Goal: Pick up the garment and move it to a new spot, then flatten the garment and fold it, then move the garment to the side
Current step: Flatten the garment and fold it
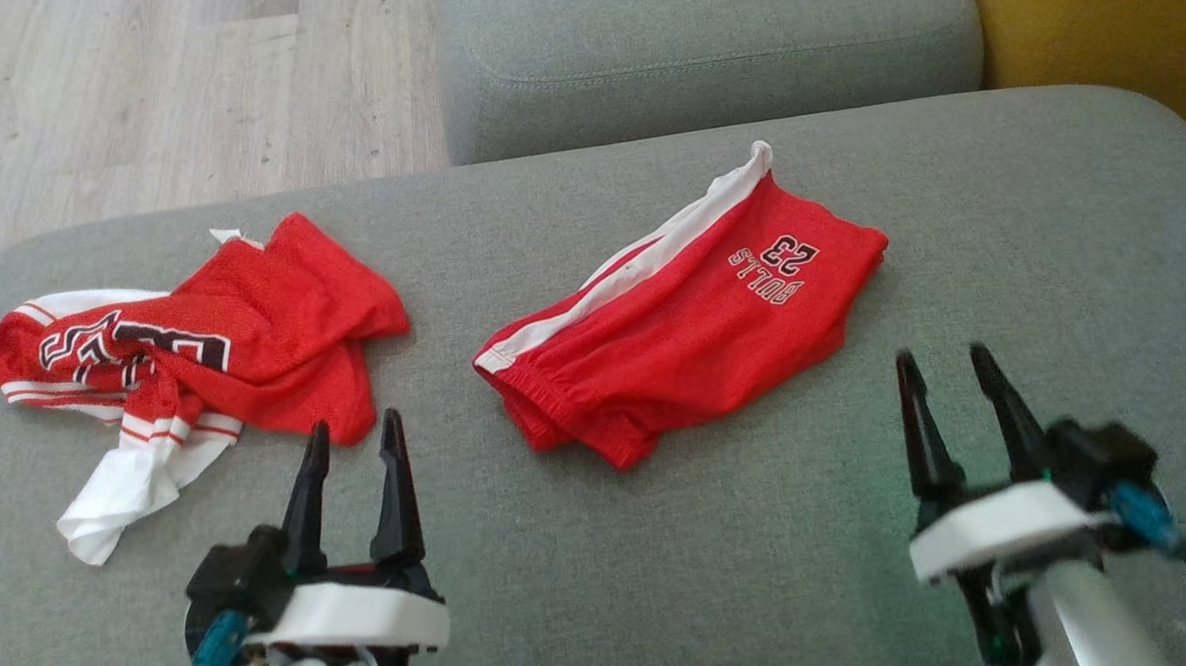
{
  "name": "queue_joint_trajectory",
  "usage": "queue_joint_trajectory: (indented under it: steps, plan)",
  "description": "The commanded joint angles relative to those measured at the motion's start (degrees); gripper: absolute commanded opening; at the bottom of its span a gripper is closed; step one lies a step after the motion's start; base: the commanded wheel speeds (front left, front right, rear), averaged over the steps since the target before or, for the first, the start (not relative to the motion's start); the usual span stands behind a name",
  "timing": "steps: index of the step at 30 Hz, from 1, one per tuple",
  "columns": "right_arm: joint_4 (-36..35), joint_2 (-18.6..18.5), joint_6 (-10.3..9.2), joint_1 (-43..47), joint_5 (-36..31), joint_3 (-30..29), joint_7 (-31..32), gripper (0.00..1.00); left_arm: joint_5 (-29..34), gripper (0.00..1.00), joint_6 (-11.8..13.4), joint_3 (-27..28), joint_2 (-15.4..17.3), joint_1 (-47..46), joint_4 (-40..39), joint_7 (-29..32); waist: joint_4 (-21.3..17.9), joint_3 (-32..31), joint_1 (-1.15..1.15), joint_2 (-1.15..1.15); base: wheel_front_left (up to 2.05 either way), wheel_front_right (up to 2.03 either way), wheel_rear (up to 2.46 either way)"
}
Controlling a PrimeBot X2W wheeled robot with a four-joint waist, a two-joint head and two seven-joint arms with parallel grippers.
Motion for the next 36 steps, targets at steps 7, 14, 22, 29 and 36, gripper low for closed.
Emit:
queue_joint_trajectory:
  steps: [7,14,22,29,36]
  plan:
    - [-3.49,0.54,0.19,0.32,-1.23,0.09,-0.62,1.00,4.34,1.00,-4.19,6.11,-2.23,-0.95,-1.32,-0.54,1.44,1.19,0.01,0.00,0.00,0.00,0.00]
    - [-0.13,0.38,0.19,-6.18,-2.21,-1.99,1.06,1.00,6.17,1.00,-5.74,6.48,-2.86,-3.69,-0.98,-0.54,4.30,5.79,0.01,0.00,0.00,0.00,0.00]
    - [11.28,-2.06,0.19,-20.19,-3.65,-9.84,8.81,1.00,5.76,1.00,-6.39,4.54,-2.94,-7.06,-0.95,-0.54,7.14,11.40,0.01,0.00,0.00,0.00,0.00]
    - [22.89,-4.47,0.19,-29.92,-8.69,-18.43,12.58,1.00,4.79,1.00,-5.94,1.55,-2.95,-10.75,-1.01,-0.54,10.11,15.15,0.01,0.00,0.00,0.00,0.00]
    - [33.47,-5.67,0.19,-36.25,-15.24,-21.83,15.69,1.00,7.12,1.00,-5.14,-0.68,-2.96,-13.29,-1.92,-0.54,12.06,18.11,0.01,0.00,0.00,0.00,0.00]
